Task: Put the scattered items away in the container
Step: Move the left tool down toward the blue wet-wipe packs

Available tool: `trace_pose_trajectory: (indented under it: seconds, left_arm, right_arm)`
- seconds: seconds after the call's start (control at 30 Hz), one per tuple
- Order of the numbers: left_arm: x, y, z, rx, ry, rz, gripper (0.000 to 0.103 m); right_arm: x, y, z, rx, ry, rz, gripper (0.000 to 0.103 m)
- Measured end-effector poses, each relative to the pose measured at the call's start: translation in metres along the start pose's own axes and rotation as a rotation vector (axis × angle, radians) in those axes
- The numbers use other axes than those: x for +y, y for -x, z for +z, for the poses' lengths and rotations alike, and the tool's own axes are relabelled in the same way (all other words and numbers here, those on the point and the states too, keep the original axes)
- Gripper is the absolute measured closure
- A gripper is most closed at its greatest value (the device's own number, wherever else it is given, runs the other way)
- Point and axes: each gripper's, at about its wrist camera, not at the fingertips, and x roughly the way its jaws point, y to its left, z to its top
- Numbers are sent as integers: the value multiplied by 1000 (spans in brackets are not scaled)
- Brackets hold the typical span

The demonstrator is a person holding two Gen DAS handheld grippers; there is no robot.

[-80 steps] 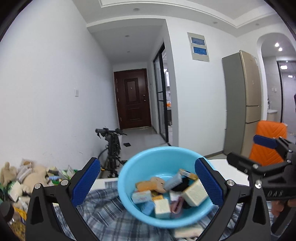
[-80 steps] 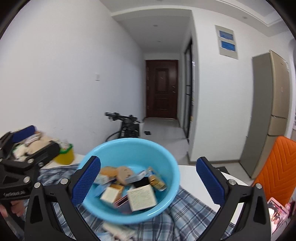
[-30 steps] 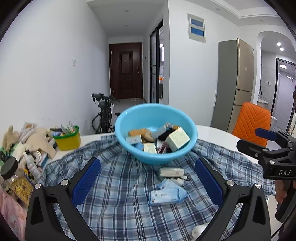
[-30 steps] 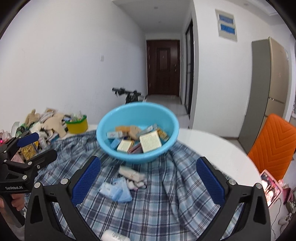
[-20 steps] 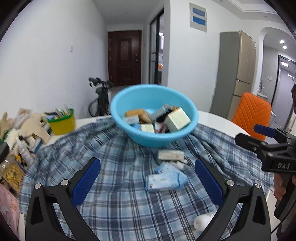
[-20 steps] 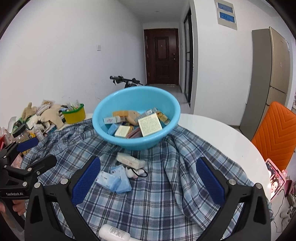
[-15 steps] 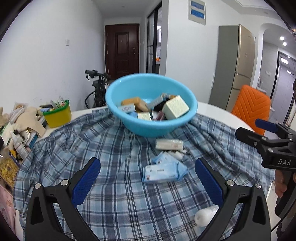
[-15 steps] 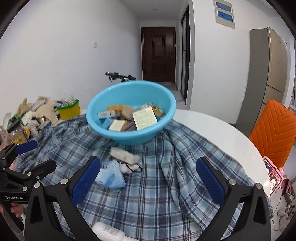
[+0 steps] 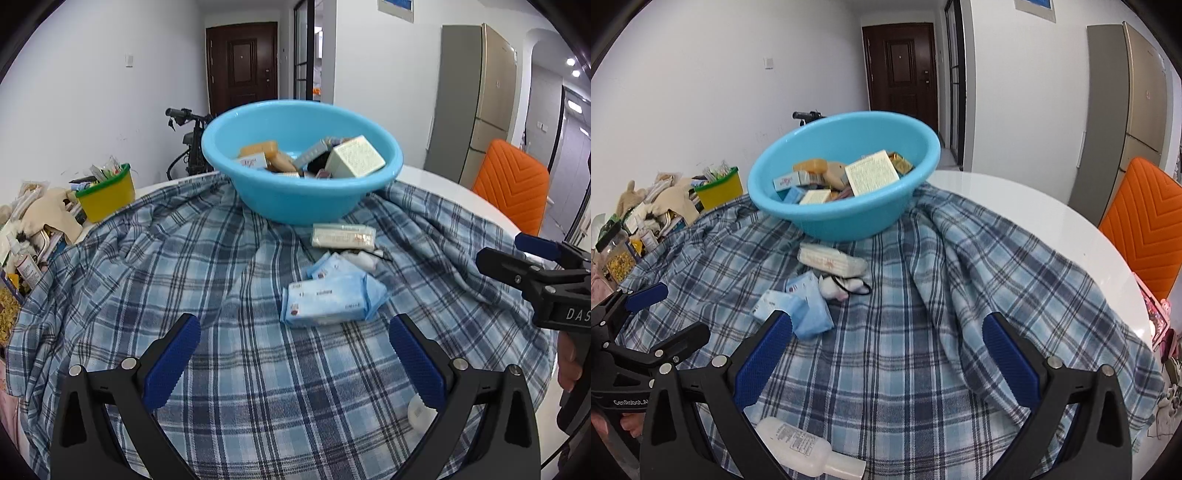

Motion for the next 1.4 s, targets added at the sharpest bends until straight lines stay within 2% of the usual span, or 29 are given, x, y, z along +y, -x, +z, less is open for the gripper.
trace_pose_trajectory:
  seconds: [0.13, 0.43, 0.53, 0.73, 0.9, 1.03, 1.23, 1.4]
  left_arm:
    - [-3, -4, -2, 18, -12, -16, 0]
    - [-7, -28, 8, 81, -50, -118, 0]
    - [-10, -41, 12, 128, -64, -156, 0]
    - [-12, -63, 20, 183, -84, -175, 0]
    - [-7, -83, 22, 264, -62, -206, 0]
    - [-5, -95, 24, 286, -45, -203, 0]
    - [-6, -111, 28, 339, -1, -245, 0]
    - [-12, -120, 30, 359, -15, -244, 0]
  right_arm:
    - [0, -3, -3, 13, 4, 3, 0]
    - [0, -5, -6, 27, 8, 10, 0]
    - [0, -9, -7, 38, 6, 16, 0]
    - [1, -13, -9, 49, 8, 24, 0]
    - [-2, -17, -10, 61, 17, 18, 0]
    - [-5, -19, -9, 64, 13, 13, 0]
    - [-5, -22, -12, 72, 2, 23, 0]
    - [-4, -20, -14, 75, 5, 37, 0]
